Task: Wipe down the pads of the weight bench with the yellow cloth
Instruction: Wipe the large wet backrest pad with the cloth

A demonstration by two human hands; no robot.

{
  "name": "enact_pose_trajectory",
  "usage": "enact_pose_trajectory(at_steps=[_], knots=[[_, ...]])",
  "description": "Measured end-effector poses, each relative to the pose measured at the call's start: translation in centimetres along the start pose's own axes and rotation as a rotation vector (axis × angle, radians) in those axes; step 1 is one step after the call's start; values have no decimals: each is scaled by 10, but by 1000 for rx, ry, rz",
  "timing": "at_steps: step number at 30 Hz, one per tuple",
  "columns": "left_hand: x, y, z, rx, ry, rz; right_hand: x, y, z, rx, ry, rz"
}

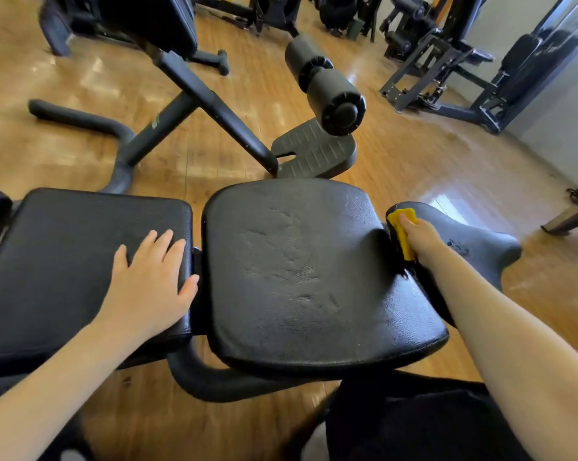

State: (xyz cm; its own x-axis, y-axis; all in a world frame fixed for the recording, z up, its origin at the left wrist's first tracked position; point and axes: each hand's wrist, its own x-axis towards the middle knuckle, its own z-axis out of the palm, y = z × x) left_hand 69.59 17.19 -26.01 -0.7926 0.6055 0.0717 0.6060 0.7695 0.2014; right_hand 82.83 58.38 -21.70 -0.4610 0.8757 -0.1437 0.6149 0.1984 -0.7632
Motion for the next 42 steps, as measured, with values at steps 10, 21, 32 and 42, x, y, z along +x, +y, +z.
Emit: enact_pose_trajectory(at_steps=[10, 21, 32, 42], knots=[[4, -1, 5, 53, 42, 18, 85, -30, 52, -52, -85, -71], [8, -7, 9, 58, 47, 9, 16, 28, 27, -137, -149, -85], [4, -1, 4, -16, -3, -25, -88, 82, -33, -259, -90, -14], [2, 2, -3, -42, -11, 8, -122, 99, -31, 97, 140, 33]])
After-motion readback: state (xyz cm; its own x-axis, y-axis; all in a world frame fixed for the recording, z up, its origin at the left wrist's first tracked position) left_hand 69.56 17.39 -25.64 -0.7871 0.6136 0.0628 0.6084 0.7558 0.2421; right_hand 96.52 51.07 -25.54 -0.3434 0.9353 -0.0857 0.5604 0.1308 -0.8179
